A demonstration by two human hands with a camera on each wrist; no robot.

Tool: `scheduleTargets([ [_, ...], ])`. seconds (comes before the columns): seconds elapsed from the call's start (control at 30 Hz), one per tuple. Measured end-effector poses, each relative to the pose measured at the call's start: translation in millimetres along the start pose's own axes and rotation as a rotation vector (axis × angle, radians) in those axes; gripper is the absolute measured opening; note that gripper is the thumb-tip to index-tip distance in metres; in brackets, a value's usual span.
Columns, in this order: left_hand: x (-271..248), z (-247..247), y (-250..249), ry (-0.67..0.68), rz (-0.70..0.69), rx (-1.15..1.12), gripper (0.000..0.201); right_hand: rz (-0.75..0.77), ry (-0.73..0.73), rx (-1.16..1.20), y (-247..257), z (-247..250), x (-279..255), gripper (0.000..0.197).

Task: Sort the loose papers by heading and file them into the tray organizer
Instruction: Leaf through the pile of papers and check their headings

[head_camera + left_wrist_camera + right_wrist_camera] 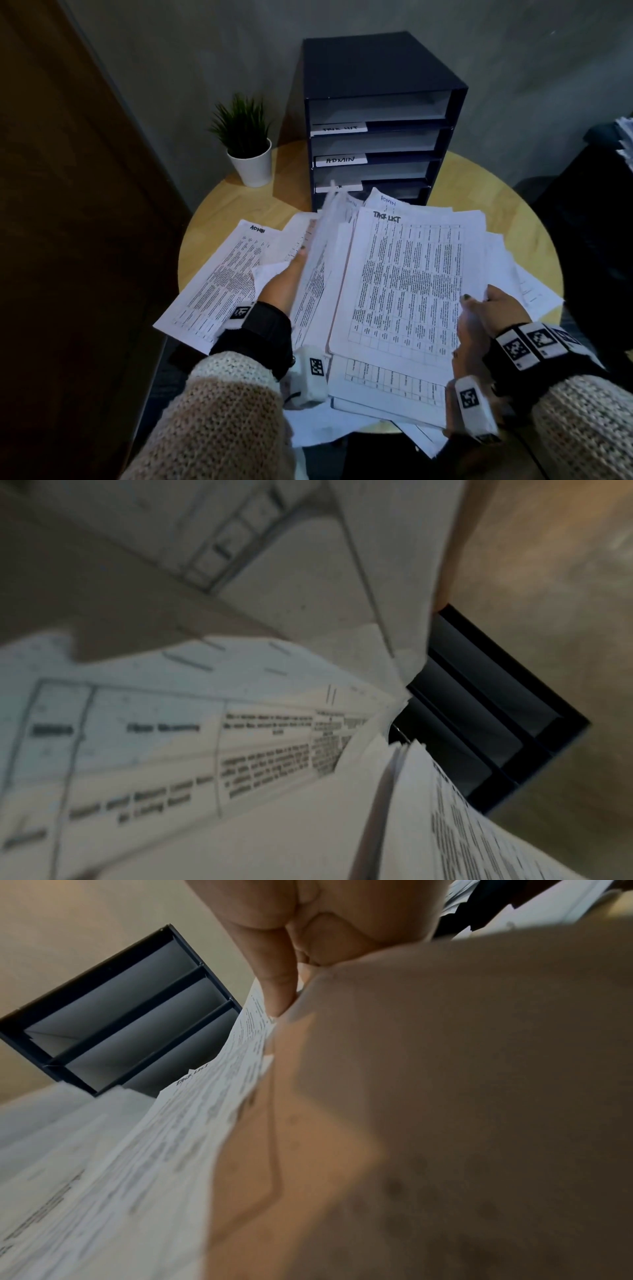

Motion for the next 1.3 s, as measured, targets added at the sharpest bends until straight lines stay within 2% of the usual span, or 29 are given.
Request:
scheduleTargets([
  [0.07, -7, 12, -8, -0.021, -0.029, 0.054, 0.057, -0.011, -0.002, 0.009, 0, 0, -1, 0.036],
  [0.17, -12, 24, -10, -0.005, -0.034, 0.252, 0.036, -0.013, 0.001, 0.004, 0, 0, -2, 0.041],
  [0.23, -8, 36, -6, -0.075, 0.003, 0.541, 0.021, 0.004, 0.005, -0.004, 0, 1, -2, 0.039],
  [0.3, -4, 46, -1, -0.139, 0.043, 0.665, 0.023, 0.027, 0.003, -0.001, 2, 2, -4, 0.03],
  [0.37, -2, 53, 3, -0.16, 0.06, 0.608, 0.033, 0.031, 0.011, -0.019, 3, 3, -4, 0.018],
  [0.5, -3, 58, 5, -0.15, 0.06, 0.464, 0.039, -0.003, 0.028, 0.005, -2, 5, -3, 0.012],
  [0.53, -3, 56, 6, -0.126, 0.073, 0.46, 0.04, -0.025, 0.024, -0.009, -5, 7, -2, 0.023],
  [0.6, -3, 53, 7, -0.093, 0.07, 0.486, 0.039, -0.052, 0.008, -0.031, -7, 10, 1, 0.039],
  [0.67, -2, 50, 4, -0.123, 0.036, 0.534, 0.032, -0.059, 0.011, -0.042, -5, 11, -1, 0.041],
  [0.77, -1, 50, -5, -0.186, 0.004, 0.616, 0.035, -0.078, 0.028, -0.09, -5, 9, 0, 0.041],
  [0.87, -4, 53, -15, -0.213, -0.016, 0.667, 0.043, -0.086, 0.055, -0.115, -6, 6, 0, 0.025],
  [0.97, -15, 65, -33, -0.315, -0.095, 0.594, 0.039, -0.083, 0.077, -0.168, -3, 5, 0, 0.04],
  [1.07, -35, 84, -54, -0.476, -0.151, 0.605, 0.038, -0.078, 0.059, -0.146, -4, 5, -1, 0.026],
  [1.13, -49, 99, -70, -0.581, -0.211, 0.552, 0.037, -0.077, 0.049, -0.112, -6, 6, -2, 0.025],
  [1.3, -86, 115, -116, -0.759, -0.48, 0.395, 0.031, -0.073, 0.018, -0.063, -2, 6, -8, 0.029],
])
Point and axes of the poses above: each hand's wrist, its own x-axis towards the middle knuckle, its own z-axis out of the back of the hand, y = z × x, the point moved 8 cm from there along x, towards the middle knuckle, and after that the axes turned 10 degrees about y, right-handed, at the moved point
